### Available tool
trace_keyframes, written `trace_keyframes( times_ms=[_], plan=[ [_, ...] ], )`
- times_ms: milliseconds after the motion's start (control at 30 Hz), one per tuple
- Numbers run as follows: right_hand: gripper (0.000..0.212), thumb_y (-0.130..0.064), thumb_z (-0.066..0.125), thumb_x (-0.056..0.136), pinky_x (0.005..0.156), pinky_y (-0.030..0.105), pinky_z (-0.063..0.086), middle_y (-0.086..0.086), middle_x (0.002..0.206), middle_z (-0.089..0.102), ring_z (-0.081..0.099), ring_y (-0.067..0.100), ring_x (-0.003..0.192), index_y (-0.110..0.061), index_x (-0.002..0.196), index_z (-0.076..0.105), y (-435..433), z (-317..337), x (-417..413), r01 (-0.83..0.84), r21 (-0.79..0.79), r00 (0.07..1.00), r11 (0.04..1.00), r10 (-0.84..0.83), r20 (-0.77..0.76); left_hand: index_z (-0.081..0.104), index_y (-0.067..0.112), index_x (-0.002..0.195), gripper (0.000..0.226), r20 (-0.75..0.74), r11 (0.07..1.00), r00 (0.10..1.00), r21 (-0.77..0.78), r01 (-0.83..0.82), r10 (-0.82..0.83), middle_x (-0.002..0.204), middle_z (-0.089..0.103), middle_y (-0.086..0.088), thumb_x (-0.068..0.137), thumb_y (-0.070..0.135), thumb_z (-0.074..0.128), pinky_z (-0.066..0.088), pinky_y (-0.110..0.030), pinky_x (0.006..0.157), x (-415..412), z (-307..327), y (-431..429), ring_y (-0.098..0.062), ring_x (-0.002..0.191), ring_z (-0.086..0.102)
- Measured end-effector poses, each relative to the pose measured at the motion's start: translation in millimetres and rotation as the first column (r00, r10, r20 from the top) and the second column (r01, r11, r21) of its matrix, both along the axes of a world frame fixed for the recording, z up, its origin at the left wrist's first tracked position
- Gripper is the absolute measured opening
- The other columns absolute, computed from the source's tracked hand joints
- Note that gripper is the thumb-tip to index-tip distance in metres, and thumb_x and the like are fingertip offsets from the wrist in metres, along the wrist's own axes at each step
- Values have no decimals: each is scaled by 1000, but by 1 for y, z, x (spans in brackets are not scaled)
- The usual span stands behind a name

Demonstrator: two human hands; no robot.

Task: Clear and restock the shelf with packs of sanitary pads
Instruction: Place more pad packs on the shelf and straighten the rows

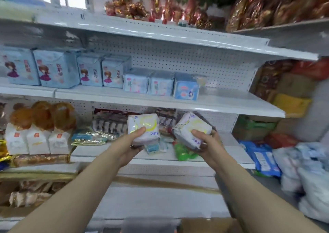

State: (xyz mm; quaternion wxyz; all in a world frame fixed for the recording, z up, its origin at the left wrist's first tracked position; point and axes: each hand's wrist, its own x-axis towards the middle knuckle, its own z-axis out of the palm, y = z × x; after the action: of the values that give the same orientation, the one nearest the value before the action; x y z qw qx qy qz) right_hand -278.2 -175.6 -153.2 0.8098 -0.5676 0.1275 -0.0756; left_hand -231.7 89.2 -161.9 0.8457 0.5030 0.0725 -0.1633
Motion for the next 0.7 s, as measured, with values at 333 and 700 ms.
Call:
trace_keyframes(
  times_ms=[333, 700],
  plan=[
    [60, -8, 82, 78, 53, 32, 55, 14, 90, 69, 70, 24, 65, 0, 126, 48, -133, 59, -26, 21, -111, 993, 994, -8, 116, 63, 13, 104, 26, 104, 999, 994, 6, -46, 46, 99, 69, -13, 83, 19, 78, 56, -47, 88, -17, 74, -130, -26, 91, 66],
    [47, -16, 81, 82, 84, 43, 59, 21, 107, 71, 74, 24, 82, -7, 113, 48, -189, 78, 0, 41, -67, 983, 997, -28, 183, 64, 10, 103, 28, 143, 988, 990, 151, -22, 0, 90, 72, -12, 81, 20, 79, 59, -33, 52, 5, 105, -176, -24, 82, 68]
  ],
)
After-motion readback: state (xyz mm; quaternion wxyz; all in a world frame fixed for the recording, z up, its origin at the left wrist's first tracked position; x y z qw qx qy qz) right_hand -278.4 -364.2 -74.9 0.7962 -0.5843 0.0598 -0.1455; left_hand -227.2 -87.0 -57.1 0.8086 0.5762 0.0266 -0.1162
